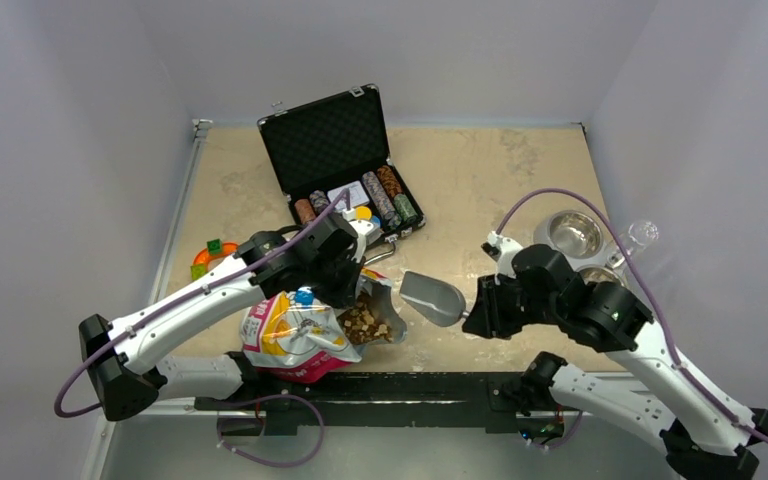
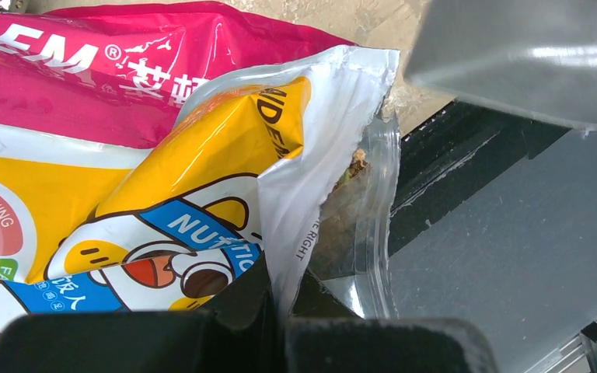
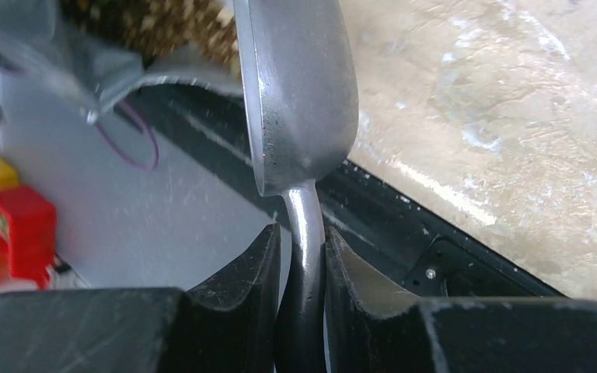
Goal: Serve the pet food
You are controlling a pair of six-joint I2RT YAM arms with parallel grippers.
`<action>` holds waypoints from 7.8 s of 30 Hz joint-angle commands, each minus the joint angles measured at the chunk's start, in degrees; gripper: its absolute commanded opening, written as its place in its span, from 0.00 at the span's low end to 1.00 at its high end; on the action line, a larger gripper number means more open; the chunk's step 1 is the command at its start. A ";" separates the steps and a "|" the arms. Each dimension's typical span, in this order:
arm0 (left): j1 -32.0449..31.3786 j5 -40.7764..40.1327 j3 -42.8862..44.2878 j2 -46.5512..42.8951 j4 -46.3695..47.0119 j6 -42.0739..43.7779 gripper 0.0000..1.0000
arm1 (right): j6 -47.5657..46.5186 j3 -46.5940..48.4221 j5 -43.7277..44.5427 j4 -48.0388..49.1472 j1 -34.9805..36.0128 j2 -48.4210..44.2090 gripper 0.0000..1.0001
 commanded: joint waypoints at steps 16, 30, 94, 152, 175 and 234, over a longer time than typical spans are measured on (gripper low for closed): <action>-0.29 7.89 0.71 -3.40 14.76 -2.99 0.00 | -4.35 24.56 7.79 -13.54 10.66 32.76 0.00; -0.29 6.73 3.72 1.44 16.31 -7.70 0.00 | -10.64 30.29 3.81 -10.40 10.66 47.70 0.00; -0.29 -12.11 -12.24 -31.23 14.27 -1.98 0.00 | 19.74 -15.30 -54.83 74.93 1.44 40.89 0.00; 0.64 -36.95 -1.14 -11.45 -3.03 -8.22 0.00 | 51.26 -32.39 -49.67 70.60 -22.59 -8.47 0.00; 0.56 -32.45 -1.35 -14.70 -2.23 -4.69 0.00 | 65.74 -49.66 -7.56 88.04 -39.61 -5.99 0.00; 0.59 -32.07 -3.14 -20.68 -3.33 2.65 0.00 | 101.02 -20.83 1.50 28.48 -57.25 -0.24 0.00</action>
